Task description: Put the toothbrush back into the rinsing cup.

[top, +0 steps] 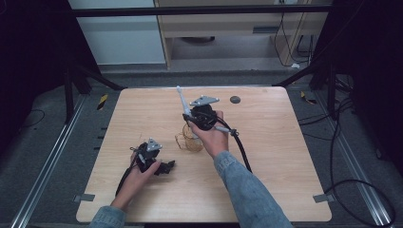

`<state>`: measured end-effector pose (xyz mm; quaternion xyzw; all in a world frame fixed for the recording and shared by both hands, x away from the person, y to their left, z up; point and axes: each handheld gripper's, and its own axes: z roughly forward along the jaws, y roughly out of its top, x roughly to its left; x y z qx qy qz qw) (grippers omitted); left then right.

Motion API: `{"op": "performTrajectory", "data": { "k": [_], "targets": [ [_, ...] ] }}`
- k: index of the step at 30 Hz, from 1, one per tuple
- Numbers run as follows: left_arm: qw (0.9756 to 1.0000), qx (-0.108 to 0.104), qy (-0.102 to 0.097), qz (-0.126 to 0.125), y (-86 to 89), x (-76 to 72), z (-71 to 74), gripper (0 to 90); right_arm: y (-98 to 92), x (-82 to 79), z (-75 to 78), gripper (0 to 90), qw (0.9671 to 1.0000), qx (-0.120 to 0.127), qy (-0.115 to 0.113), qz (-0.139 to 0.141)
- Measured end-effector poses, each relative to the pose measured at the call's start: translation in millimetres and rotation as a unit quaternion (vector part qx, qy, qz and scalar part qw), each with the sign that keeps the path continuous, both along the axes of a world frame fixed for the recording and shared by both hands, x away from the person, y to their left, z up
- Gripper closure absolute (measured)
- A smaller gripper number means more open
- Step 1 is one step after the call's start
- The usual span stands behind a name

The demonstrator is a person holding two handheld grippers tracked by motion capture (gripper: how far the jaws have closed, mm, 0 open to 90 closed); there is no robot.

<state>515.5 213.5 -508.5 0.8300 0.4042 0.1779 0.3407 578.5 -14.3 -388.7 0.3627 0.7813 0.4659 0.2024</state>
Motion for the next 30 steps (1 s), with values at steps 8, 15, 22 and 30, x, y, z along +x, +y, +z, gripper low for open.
{"op": "performTrajectory", "data": {
  "k": [8, 15, 22, 30],
  "targets": [
    [1.0000, 0.000, 0.000, 0.000, 0.0, 0.0, 0.0, 0.0, 1.6, -1.5, -3.3, 67.0, 0.9999, -0.010, 0.003, 0.004],
    [1.0000, 0.000, 0.000, 0.000, 0.0, 0.0, 0.0, 0.0, 2.0, -2.2, -6.2, 67.0, 0.9999, -0.014, 0.004, 0.004],
    [1.0000, 0.000, 0.000, 0.000, 0.0, 0.0, 0.0, 0.0, 1.3, -3.3, -11.5, 67.0, 0.9998, -0.016, 0.010, 0.001],
    [1.0000, 0.000, 0.000, 0.000, 0.0, 0.0, 0.0, 0.0, -0.5, -5.1, -15.0, 67.0, 0.9997, -0.020, 0.012, 0.003]
  ]
}}
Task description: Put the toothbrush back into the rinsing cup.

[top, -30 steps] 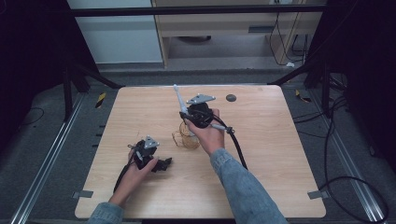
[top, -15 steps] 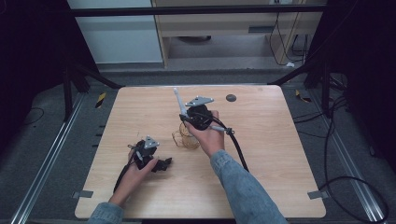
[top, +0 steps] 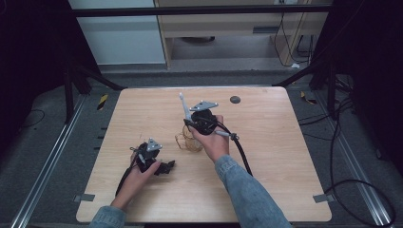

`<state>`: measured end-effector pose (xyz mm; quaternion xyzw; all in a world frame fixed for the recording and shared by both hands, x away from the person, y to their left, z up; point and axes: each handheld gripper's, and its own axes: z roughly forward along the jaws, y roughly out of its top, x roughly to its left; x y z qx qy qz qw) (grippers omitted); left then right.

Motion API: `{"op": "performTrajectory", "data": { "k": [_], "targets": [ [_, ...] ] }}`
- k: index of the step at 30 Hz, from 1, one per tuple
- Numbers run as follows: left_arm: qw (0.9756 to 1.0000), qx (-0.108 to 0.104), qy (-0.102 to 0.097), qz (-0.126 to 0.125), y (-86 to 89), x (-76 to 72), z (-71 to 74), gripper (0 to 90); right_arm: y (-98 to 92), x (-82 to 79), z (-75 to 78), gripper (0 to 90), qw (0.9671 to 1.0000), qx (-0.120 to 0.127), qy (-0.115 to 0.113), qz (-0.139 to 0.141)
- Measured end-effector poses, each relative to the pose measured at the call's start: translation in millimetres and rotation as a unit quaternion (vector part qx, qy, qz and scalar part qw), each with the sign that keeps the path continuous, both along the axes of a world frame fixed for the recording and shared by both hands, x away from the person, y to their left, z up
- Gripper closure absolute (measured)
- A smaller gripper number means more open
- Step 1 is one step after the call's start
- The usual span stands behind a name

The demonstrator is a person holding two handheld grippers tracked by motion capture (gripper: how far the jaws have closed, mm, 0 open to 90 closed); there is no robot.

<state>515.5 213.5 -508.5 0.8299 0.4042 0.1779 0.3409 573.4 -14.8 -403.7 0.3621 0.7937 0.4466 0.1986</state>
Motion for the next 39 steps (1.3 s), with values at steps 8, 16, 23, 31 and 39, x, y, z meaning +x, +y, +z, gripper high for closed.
{"op": "performTrajectory", "data": {
  "k": [8, 16, 23, 31, 39],
  "targets": [
    [1.0000, 0.000, 0.000, 0.000, 0.0, 0.0, 0.0, 0.0, -1.8, -0.7, 0.0, 67.0, 1.0000, -0.006, -0.001, 0.001],
    [1.0000, 0.000, 0.000, 0.000, 0.0, 0.0, 0.0, 0.0, -4.4, -0.3, 0.0, 67.0, 0.9999, -0.013, 0.001, 0.002],
    [1.0000, 0.000, 0.000, 0.000, 0.0, 0.0, 0.0, 0.0, -3.3, -0.7, -2.3, 67.0, 0.9998, -0.017, 0.004, 0.004],
    [1.0000, 0.000, 0.000, 0.000, 0.0, 0.0, 0.0, 0.0, -2.3, -0.8, -3.9, 67.0, 0.9997, -0.021, 0.006, 0.006],
    [1.0000, 0.000, 0.000, 0.000, 0.0, 0.0, 0.0, 0.0, -0.8, 0.0, -6.4, 66.9, 0.9996, -0.025, 0.012, 0.008]
  ]
}}
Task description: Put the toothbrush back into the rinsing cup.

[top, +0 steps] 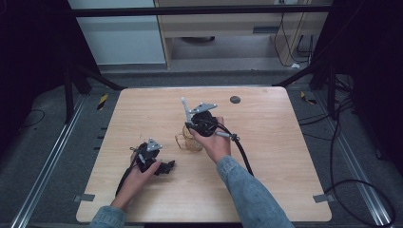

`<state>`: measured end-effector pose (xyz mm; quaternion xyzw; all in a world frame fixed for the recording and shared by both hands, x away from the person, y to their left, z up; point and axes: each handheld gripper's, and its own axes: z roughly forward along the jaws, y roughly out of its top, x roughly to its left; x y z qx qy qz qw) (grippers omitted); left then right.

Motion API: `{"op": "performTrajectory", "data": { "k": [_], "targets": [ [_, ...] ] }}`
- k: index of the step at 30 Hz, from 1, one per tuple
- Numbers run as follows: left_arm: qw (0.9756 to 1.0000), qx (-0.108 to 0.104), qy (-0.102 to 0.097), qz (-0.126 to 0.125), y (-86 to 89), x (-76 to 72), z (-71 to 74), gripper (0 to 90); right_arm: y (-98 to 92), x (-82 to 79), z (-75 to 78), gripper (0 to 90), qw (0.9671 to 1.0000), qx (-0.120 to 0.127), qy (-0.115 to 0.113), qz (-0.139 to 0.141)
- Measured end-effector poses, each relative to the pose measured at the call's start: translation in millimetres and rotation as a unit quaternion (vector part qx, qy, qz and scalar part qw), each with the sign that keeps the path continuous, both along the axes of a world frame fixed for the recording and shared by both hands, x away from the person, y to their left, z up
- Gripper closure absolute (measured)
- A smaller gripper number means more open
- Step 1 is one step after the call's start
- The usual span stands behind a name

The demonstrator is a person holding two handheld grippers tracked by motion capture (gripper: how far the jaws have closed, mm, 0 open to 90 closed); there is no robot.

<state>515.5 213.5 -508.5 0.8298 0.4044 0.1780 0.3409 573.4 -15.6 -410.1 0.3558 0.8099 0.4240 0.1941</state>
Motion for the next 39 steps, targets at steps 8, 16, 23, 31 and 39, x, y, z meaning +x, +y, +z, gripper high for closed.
{"op": "performTrajectory", "data": {
  "k": [8, 16, 23, 31, 39],
  "targets": [
    [1.0000, 0.000, 0.000, 0.000, 0.0, 0.0, 0.0, 0.0, 1.1, 2.5, -0.4, 66.8, 1.0000, 0.000, 0.002, 0.003],
    [1.0000, 0.000, 0.000, 0.000, 0.0, 0.0, 0.0, 0.0, 5.7, 6.5, -0.8, 66.5, 0.9999, -0.004, 0.004, 0.009],
    [1.0000, 0.000, 0.000, 0.000, 0.0, 0.0, 0.0, 0.0, 8.9, 8.8, -0.9, 66.2, 0.9999, -0.007, 0.007, 0.014],
    [1.0000, 0.000, 0.000, 0.000, 0.1, 0.0, 0.0, 0.0, 10.6, 9.3, -1.7, 66.0, 0.9998, -0.007, 0.009, 0.014],
    [1.0000, 0.000, 0.000, 0.000, 0.0, 0.0, 0.0, 0.0, 10.1, 9.0, -1.3, 66.0, 0.9998, -0.007, 0.010, 0.015]
  ]
}}
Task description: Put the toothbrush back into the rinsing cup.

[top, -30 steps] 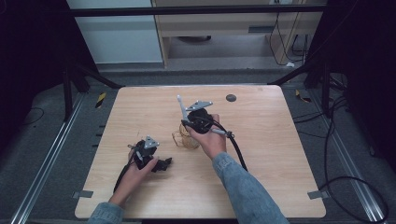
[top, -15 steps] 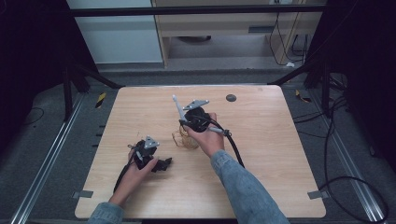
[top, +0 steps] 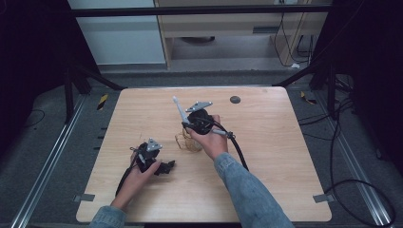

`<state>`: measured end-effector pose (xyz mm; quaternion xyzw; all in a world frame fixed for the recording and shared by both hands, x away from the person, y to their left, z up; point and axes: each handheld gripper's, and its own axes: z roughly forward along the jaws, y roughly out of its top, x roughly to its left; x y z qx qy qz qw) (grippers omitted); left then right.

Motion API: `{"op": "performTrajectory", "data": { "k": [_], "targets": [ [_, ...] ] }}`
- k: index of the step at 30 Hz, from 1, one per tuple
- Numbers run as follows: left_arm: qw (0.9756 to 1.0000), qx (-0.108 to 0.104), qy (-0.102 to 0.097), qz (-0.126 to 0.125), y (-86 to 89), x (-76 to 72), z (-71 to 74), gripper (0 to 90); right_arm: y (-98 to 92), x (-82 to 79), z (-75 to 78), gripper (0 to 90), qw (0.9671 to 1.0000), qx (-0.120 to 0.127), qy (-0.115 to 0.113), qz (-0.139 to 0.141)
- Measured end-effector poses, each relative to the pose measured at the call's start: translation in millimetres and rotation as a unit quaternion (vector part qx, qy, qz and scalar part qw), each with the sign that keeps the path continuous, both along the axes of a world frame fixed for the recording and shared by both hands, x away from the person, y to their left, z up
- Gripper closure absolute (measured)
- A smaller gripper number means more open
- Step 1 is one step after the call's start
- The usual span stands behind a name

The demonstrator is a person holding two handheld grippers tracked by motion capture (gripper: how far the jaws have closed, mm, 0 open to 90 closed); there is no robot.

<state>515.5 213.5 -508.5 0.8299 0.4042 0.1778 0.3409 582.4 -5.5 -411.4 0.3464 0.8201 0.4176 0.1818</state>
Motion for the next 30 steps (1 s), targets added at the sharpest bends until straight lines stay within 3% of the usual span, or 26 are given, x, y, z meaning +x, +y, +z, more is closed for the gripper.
{"op": "performTrajectory", "data": {
  "k": [30],
  "targets": [
    [1.0000, 0.000, 0.000, 0.000, 0.0, 0.0, 0.0, 0.0, -5.0, -4.1, 7.2, 62.7, 1.0000, 0.006, -0.004, 0.003]
  ]
}}
